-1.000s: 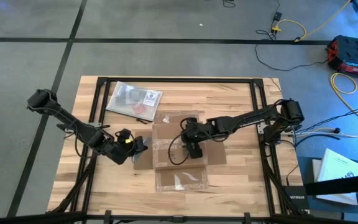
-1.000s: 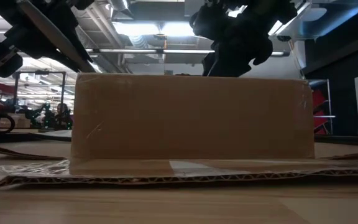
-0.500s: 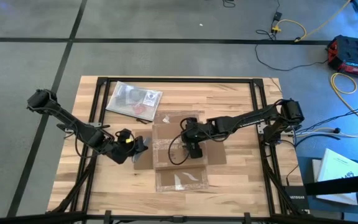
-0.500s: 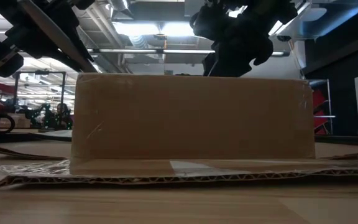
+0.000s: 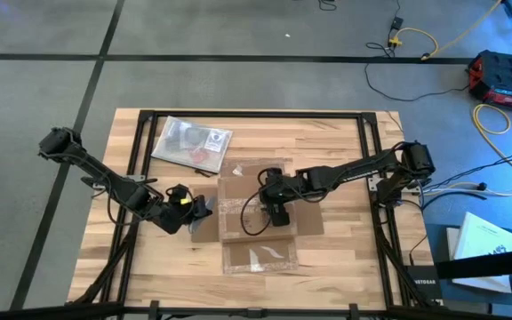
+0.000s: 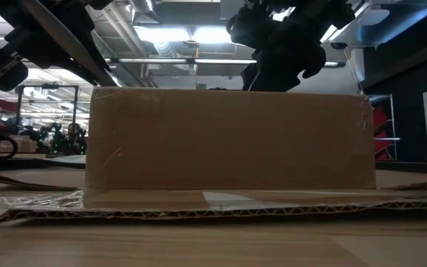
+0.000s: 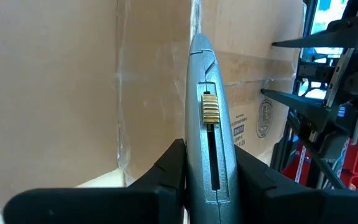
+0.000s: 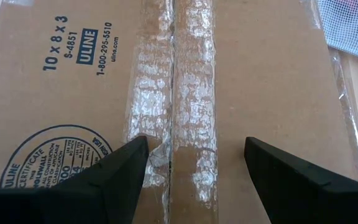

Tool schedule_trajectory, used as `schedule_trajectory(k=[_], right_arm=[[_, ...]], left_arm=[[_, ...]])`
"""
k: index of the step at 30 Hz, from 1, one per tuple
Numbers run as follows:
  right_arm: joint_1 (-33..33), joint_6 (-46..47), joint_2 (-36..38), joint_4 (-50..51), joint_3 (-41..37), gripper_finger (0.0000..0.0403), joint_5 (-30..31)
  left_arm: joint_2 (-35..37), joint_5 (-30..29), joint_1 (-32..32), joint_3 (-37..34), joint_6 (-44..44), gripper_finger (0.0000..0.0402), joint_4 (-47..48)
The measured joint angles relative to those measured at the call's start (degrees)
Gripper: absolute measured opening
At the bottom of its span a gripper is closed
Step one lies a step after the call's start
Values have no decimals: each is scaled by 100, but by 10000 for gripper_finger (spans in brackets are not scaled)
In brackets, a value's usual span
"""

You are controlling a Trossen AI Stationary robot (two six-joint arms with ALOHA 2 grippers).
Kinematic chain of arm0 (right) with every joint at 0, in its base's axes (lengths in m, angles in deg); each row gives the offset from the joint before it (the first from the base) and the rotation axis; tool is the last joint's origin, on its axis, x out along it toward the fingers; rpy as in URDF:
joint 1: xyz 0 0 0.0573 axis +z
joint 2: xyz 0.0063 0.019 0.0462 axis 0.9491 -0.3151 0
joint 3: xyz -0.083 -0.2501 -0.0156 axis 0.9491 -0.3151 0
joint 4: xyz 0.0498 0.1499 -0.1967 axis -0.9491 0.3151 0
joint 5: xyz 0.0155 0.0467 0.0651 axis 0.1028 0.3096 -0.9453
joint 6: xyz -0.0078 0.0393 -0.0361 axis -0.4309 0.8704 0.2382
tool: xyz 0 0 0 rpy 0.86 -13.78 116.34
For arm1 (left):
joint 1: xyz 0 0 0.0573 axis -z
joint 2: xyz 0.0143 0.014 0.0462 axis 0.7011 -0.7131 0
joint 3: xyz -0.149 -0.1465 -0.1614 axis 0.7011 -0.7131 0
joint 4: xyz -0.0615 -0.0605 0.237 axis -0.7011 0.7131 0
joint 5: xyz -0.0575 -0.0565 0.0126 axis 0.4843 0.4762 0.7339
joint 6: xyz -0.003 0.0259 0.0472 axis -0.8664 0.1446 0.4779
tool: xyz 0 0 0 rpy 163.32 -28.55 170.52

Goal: Unpack boxes
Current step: Break down the box until it is fully flat

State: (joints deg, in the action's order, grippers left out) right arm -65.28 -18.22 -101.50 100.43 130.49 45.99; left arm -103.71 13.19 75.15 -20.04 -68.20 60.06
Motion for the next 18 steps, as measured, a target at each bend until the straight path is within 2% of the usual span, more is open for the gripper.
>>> schedule_trajectory(k=[18], right_arm=[[4, -2, -2, -4, -2, 257, 4]], left_arm=[[-158, 145, -70, 4, 141, 59, -93]])
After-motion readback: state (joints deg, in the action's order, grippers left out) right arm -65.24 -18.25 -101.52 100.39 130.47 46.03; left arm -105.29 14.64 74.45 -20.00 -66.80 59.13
